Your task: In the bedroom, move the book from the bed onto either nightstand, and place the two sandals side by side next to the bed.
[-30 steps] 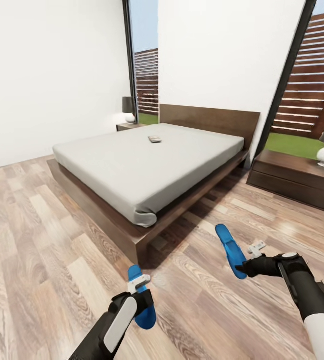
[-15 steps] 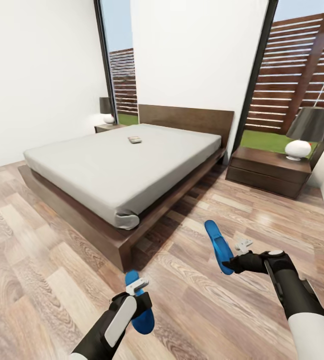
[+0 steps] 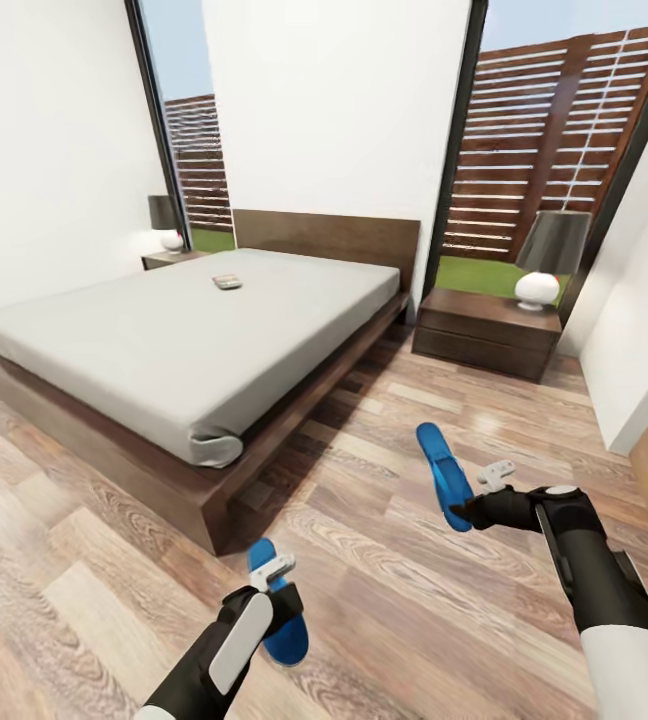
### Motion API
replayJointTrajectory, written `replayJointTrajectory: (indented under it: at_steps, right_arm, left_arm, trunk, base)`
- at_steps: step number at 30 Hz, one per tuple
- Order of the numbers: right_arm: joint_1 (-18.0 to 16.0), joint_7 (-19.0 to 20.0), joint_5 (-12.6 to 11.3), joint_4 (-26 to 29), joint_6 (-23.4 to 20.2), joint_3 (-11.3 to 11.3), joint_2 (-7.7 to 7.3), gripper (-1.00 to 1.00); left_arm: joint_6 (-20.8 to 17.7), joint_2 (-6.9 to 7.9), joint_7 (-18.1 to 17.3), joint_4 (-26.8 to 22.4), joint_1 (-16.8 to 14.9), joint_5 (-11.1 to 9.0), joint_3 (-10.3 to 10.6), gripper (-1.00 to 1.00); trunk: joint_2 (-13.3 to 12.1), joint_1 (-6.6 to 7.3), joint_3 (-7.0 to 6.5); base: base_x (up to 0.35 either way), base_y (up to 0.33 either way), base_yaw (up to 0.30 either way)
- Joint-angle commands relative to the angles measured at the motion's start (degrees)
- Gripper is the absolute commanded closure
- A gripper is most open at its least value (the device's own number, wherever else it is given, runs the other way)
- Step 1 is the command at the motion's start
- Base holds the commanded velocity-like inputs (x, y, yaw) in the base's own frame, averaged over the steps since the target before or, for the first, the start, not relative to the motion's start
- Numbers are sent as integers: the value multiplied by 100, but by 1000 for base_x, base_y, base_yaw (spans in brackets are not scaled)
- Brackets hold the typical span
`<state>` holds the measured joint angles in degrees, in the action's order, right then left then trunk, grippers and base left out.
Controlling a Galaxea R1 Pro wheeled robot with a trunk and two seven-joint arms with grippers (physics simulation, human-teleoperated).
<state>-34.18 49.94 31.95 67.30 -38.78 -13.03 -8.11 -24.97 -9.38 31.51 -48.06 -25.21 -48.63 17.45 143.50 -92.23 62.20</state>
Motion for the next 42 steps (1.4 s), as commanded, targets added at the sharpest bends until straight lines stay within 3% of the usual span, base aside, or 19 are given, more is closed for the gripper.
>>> replayJointTrajectory:
  at_steps: [1,4,5,9,10,13,26,42]
  right_arm:
    - [-4,66,39,28,-52,-9,2,100]
    - [-2,68,34,116,-148,-21,2,100]
    - [-1,50,19,134,-152,-50,2,100]
    - [-6,44,6,199,-160,-66,2,100]
    - [1,45,3,365,-182,-70,7,100]
    - [34,43,8,561,-242,-69,9,100]
    - [137,43,26,884,-460,-47,34,100]
    - [391,42,33,1302,-506,-27,98,100]
  left_arm:
    - [32,3,47,-8,-2,-53,13,100]
    - [482,5,19,2,-1,-122,13,100]
    - [879,0,47,123,-19,-446,12,100]
    - [1030,3,88,256,-183,-844,-13,100]
    - [1081,1,100,445,-284,-1074,-22,100]
    - [1118,4,91,609,-346,-1227,-27,100]
    - [1717,19,-2,768,-387,-1320,-11,100]
    - [1788,0,4,819,-388,-1311,15,100]
  trunk:
    - [2,1,6]
    - [2,1,6]
    - [2,1,6]
    - [2,1,6]
    - [2,1,6]
    - [2,1,6]
    - [2,1,6]
    - [2,1,6]
  base:
    - [0,0,-259]
    - [0,0,-182]
    - [0,0,-41]
    - [0,0,-24]
    - [0,0,-9]
    - [0,0,-5]
    - [17,-13,-28]
    - [227,-193,-235]
